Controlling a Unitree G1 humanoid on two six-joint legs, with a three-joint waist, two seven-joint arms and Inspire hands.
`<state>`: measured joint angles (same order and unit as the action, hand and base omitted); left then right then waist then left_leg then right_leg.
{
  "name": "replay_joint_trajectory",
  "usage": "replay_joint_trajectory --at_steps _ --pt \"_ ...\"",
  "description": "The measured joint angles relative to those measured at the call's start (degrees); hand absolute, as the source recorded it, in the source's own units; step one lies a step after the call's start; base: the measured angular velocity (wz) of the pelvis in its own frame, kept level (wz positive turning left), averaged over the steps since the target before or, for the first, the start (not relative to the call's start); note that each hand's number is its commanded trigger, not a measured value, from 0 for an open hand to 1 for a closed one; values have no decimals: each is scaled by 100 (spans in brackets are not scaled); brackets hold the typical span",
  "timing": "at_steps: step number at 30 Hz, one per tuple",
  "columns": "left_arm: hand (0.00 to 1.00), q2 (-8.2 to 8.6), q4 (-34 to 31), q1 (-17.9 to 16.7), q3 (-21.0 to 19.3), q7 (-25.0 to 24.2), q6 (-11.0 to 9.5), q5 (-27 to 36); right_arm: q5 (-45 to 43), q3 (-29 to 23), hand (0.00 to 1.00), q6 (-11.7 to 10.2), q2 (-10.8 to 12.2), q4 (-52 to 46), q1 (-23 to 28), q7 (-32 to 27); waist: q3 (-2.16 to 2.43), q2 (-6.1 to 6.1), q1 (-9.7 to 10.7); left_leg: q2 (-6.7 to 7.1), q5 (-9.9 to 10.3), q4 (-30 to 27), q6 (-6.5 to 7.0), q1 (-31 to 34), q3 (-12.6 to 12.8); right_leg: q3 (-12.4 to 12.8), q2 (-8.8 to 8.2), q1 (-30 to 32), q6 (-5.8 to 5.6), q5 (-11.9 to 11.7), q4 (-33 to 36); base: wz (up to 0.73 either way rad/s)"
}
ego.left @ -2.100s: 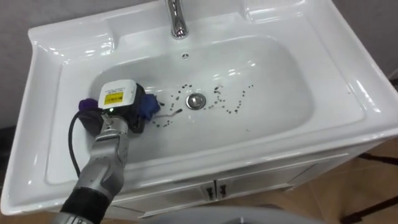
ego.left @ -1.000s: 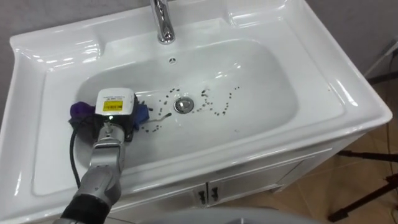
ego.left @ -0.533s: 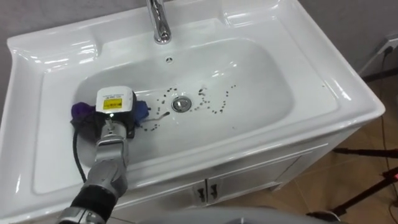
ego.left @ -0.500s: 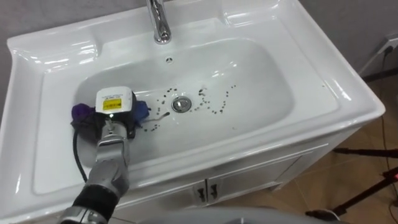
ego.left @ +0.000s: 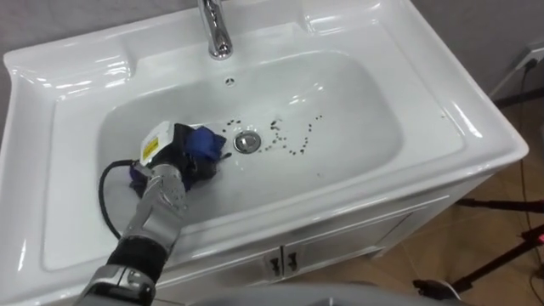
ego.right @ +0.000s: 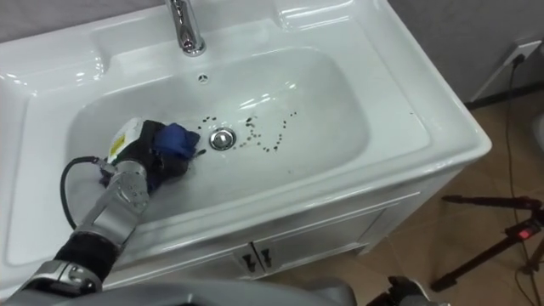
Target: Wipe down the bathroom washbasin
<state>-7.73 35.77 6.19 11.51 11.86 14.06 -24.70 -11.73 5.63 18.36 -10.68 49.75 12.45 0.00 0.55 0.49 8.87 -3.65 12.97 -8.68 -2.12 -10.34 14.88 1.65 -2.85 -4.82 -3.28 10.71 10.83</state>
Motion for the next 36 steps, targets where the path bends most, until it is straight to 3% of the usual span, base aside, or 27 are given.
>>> replay_joint_trajectory --at_steps 7,15,21,26,30,36 --pt "100 27 18 64 119 -4 -196 725 255 1 0 31 90 -143 109 -150 2 -85 4 2 0 -1 0 57 6 -8 -2 32 -2 0 -12 0" --pt "100 61 21 184 453 -15 -410 1112 649 45 0 25 88 -347 201 -405 -4 -70 10 1 -2 -15 2 241 12 -9 -2 200 2 -20 79 0" --pt "100 72 363 358 565 -89 -667 1167 1036 27 0 -221 54 -76 170 -471 -20 -72 25 2 -2 -17 3 241 0 -30 -2 191 2 -21 78 0" --pt "100 43 493 465 569 -141 -818 1174 1349 -8 0 -385 51 173 107 -374 -71 -134 57 1 -2 -78 3 266 9 -24 -10 210 -1 -18 73 0" --pt "100 43 484 462 574 -149 -868 1175 1368 -37 0 -460 60 434 -73 -287 -72 -139 202 2 -2 -78 4 286 12 -22 -11 255 -5 -24 3 0" --pt "100 64 489 575 896 -202 -934 1392 1606 -32 0 -523 63 691 -214 -274 -73 -149 374 1 -2 -69 3 292 14 -25 -11 189 -2 -39 2 1"
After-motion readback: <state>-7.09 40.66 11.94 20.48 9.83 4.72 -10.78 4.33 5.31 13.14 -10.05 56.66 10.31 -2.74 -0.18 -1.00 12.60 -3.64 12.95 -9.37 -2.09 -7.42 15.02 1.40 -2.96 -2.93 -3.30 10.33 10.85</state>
